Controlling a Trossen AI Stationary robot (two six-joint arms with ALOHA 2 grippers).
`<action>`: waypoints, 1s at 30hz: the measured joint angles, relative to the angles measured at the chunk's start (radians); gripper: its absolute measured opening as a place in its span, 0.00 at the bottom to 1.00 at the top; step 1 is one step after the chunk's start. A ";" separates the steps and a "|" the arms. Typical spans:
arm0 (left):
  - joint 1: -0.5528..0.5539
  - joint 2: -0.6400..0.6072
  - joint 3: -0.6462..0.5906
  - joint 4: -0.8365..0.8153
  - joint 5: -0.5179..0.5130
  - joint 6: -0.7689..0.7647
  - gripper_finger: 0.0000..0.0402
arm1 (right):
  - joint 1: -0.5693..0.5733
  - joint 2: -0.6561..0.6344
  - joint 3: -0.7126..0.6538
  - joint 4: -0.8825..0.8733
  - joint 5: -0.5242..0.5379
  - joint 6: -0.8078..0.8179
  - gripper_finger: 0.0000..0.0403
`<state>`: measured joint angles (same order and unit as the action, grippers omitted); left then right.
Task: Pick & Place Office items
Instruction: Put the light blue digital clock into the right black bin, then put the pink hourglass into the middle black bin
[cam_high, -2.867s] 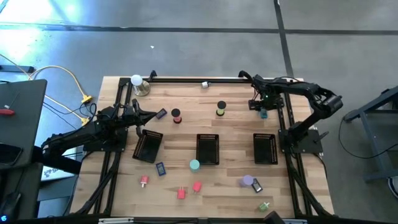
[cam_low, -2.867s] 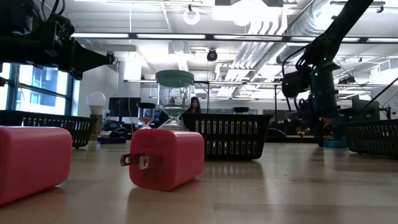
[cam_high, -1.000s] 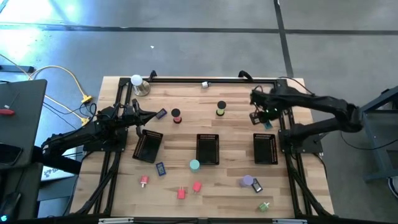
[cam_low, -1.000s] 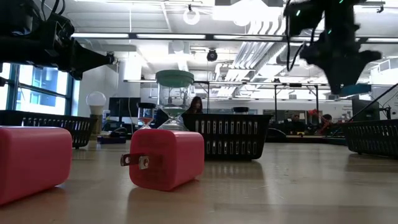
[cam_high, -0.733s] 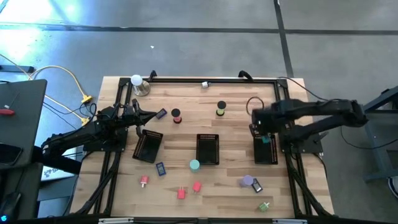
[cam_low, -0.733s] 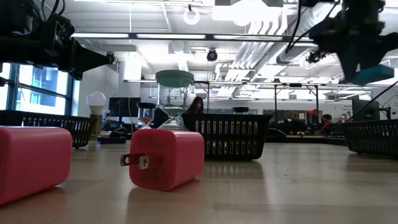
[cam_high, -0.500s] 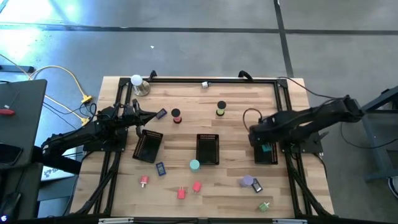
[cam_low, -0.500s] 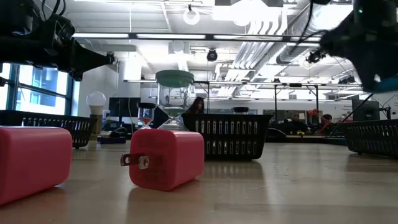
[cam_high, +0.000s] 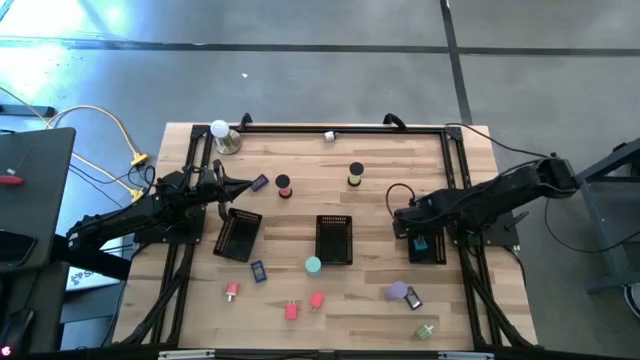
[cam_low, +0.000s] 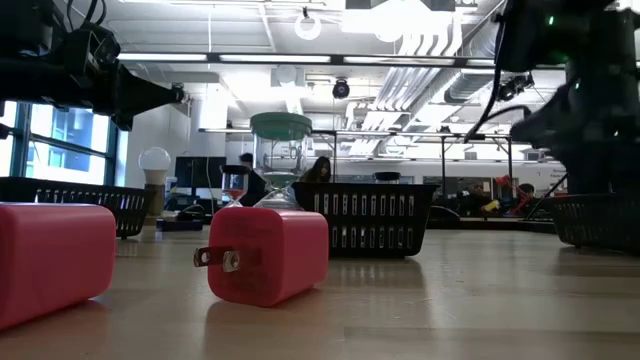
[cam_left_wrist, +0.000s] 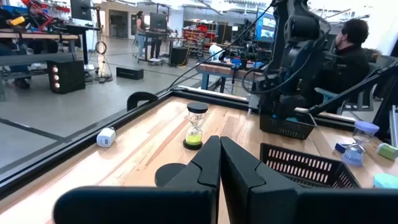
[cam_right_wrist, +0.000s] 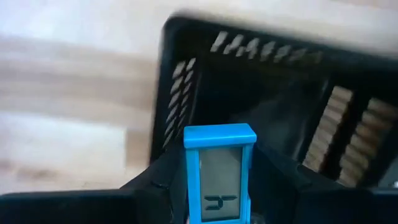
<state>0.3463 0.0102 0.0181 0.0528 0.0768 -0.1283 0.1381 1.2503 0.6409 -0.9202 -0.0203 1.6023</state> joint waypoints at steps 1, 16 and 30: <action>0.000 0.000 0.000 0.000 0.000 0.000 0.00 | -0.009 0.000 -0.011 0.010 0.004 -0.008 0.34; 0.000 0.000 0.000 0.000 0.000 0.000 0.00 | -0.036 -0.001 -0.057 0.079 0.045 -0.044 0.50; 0.000 0.000 0.000 0.000 0.001 0.001 0.00 | -0.028 -0.003 0.064 -0.080 0.128 -0.072 0.53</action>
<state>0.3462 0.0101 0.0181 0.0528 0.0774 -0.1276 0.1106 1.2472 0.7052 -0.9999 0.1073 1.5298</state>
